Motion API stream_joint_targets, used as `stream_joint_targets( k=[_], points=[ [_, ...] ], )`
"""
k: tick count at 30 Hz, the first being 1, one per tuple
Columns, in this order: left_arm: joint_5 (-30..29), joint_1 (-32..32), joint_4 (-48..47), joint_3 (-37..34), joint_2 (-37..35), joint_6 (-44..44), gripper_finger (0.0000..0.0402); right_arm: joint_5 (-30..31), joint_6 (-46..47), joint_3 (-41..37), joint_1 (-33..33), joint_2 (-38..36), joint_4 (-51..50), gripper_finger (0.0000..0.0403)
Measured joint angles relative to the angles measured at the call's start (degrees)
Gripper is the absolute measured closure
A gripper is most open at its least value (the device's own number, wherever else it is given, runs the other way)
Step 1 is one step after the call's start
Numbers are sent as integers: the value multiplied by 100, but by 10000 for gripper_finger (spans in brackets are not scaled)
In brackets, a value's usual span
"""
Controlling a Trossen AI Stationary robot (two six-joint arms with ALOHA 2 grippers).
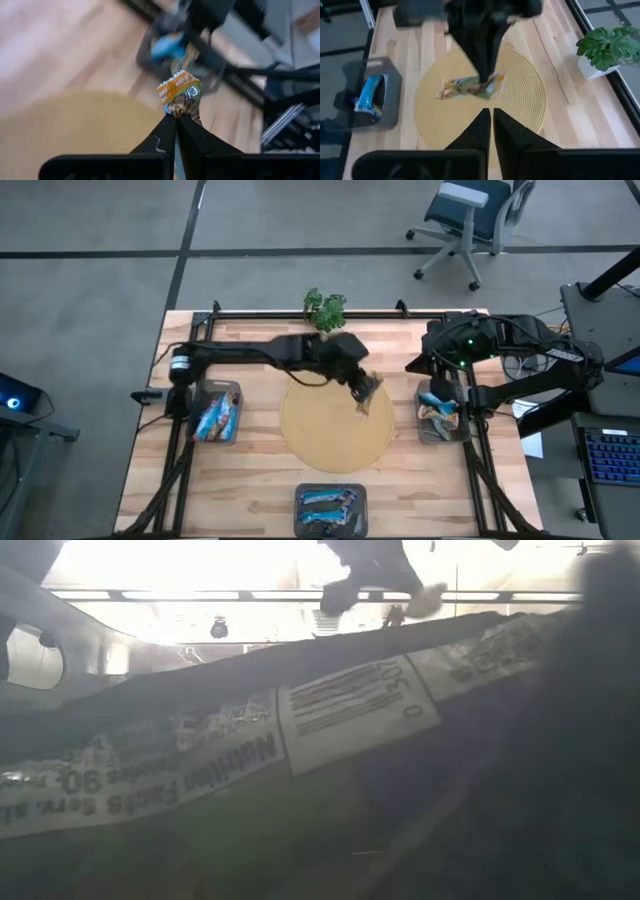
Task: Pick and place Granola Bars by type
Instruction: Put the yellow granola bar into the top right bin
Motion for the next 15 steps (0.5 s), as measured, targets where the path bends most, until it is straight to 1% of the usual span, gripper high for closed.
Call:
stream_joint_targets(
  k=[3,6,10,15],
  points=[
    [-185,94,148,-1,-356,283,401,0,124,0,0,31,237,375],
    [-500,177,257,0,-741,593,401,-6,149,0,1,73,593,349],
    [-707,306,415,0,-1166,952,401,-37,434,0,0,90,995,295],
    [-720,333,1054,7,-1509,1456,402,-36,584,-4,-7,139,1745,216]
  ],
)
